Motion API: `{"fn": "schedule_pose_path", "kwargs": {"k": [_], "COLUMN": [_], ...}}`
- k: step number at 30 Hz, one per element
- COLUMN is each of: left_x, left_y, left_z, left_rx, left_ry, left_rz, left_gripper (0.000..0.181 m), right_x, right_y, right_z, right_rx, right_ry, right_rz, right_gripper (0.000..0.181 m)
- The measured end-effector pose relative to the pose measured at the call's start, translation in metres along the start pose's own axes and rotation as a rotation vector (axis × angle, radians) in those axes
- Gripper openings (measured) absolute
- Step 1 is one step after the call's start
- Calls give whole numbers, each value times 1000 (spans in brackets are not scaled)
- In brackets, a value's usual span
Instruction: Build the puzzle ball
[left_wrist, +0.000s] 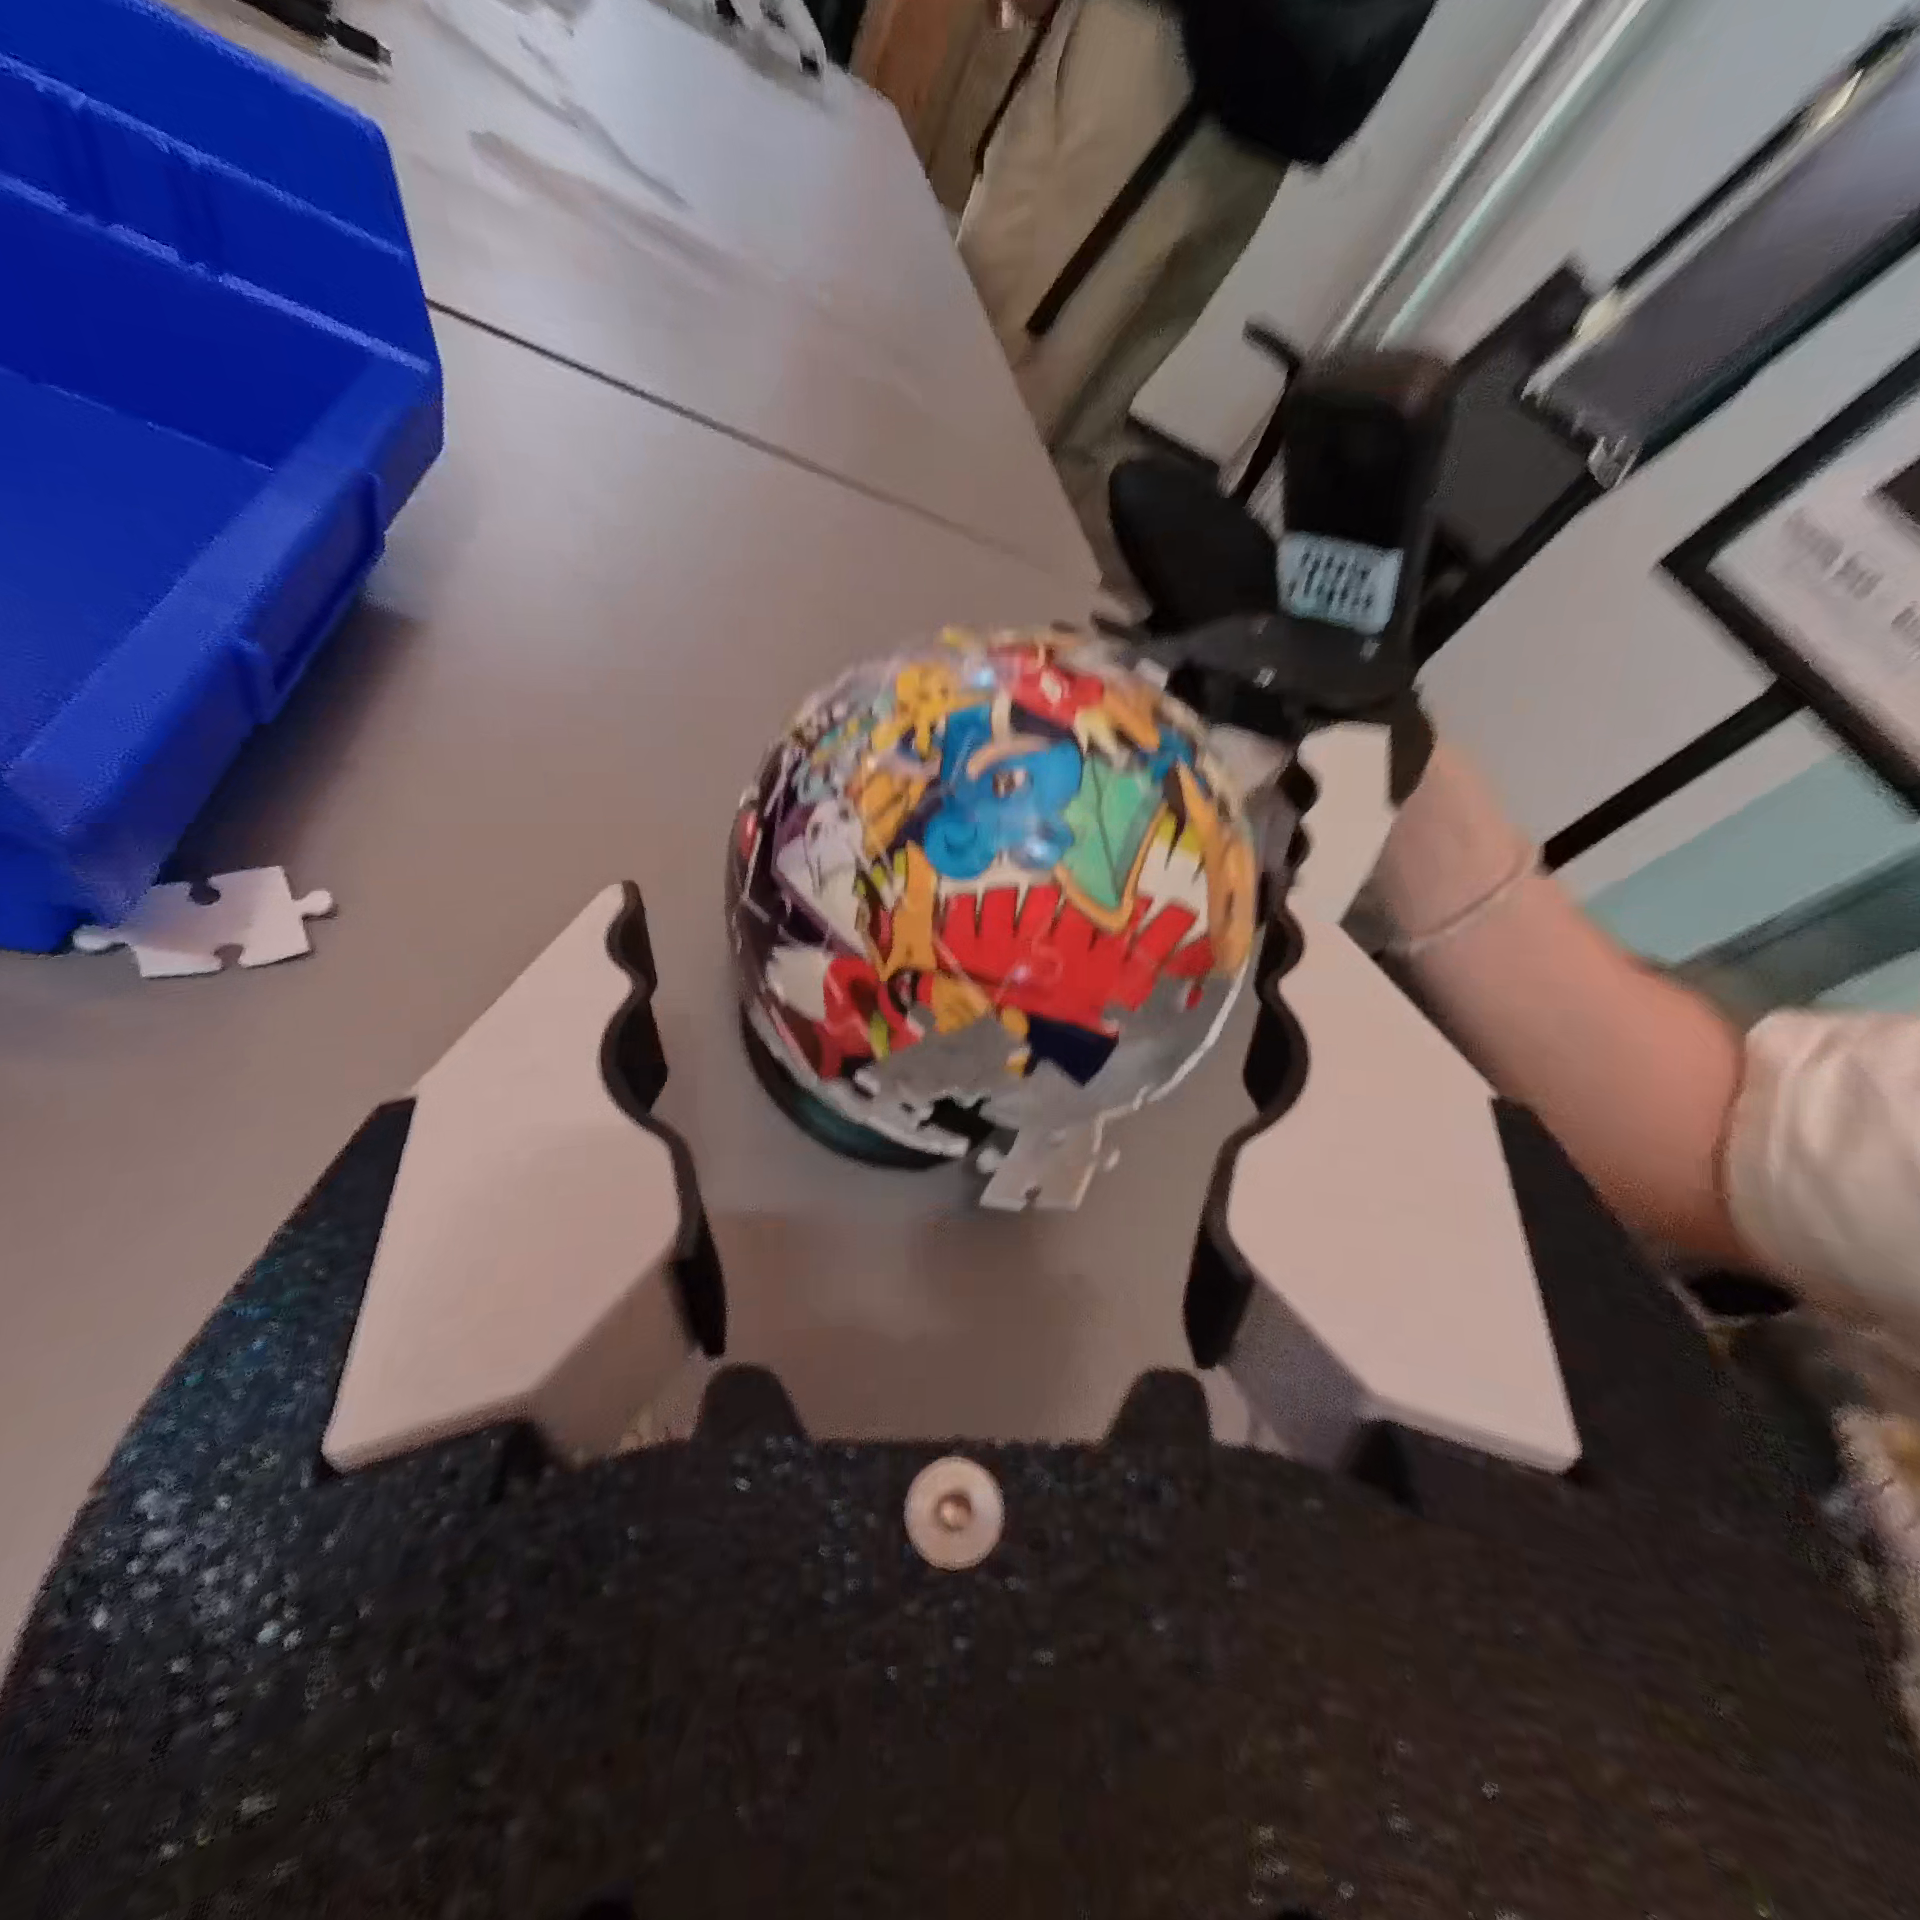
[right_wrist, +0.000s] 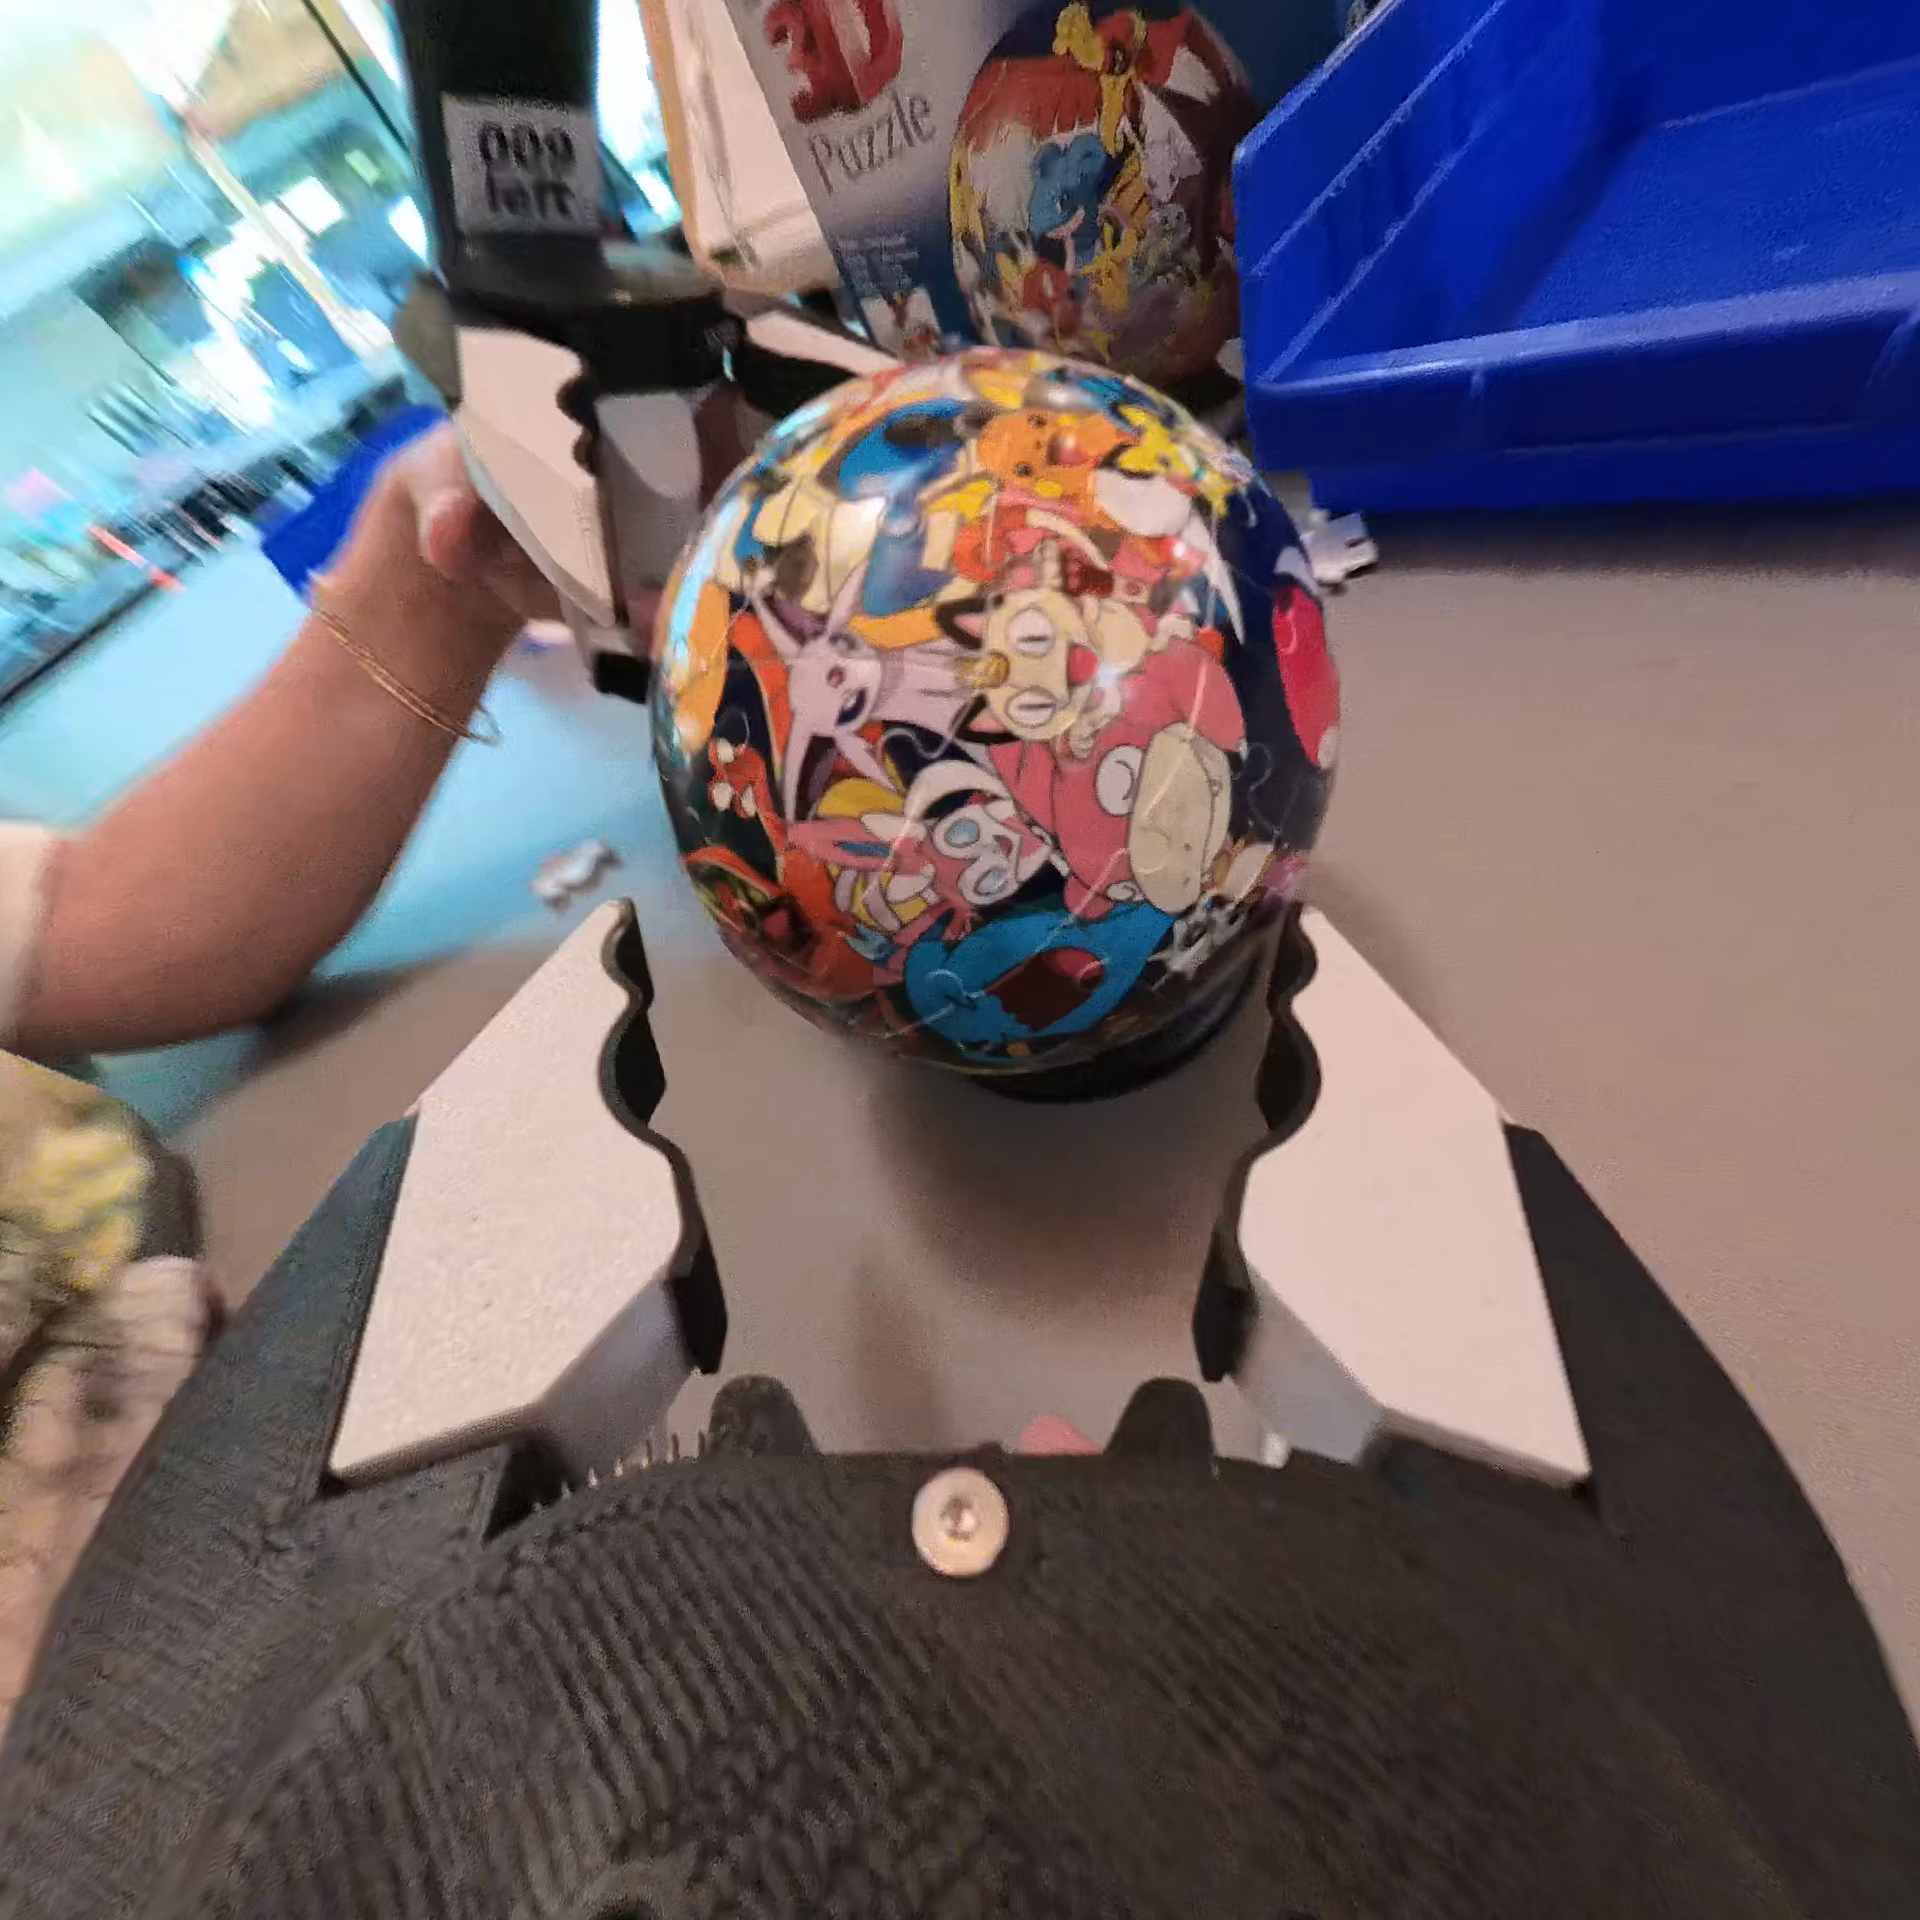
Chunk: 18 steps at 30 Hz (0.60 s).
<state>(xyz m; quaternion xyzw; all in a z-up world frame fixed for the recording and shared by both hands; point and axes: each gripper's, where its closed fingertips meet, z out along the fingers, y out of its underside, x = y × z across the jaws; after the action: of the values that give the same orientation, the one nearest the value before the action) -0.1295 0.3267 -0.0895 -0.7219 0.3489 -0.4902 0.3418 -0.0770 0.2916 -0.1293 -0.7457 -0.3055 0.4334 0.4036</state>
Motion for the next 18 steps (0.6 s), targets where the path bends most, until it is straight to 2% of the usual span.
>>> {"fn": "schedule_pose_path", "kwargs": {"k": [3, 6, 10, 14, 16, 18], "left_x": [-2, -12, 0, 6, 8, 6], "left_y": [-11, -2, 4, 11, 13, 16], "left_z": [5, 13, 23, 28, 29, 27], "left_rx": [18, -63, -113, -143, -152, -162], "left_ry": [17, -37, 14, 38, 52, 33], "left_rz": [-106, -117, -151, -176, -194, -165], "left_gripper": [116, 123, 121, 117, 122, 117], "right_x": [2, 2, 3, 3, 4, 5], "right_y": [-7, -11, -5, -5, -6, -7], "right_z": [-2, -6, -1, 5, 5, 6], "right_rx": [72, 131, 112, 101, 105, 107], "right_ry": [-40, -64, -46, -34, -38, -42], "right_rz": [122, 191, 190, 169, 179, 178], "right_gripper": [112, 112, 109, 114, 113, 112]}}
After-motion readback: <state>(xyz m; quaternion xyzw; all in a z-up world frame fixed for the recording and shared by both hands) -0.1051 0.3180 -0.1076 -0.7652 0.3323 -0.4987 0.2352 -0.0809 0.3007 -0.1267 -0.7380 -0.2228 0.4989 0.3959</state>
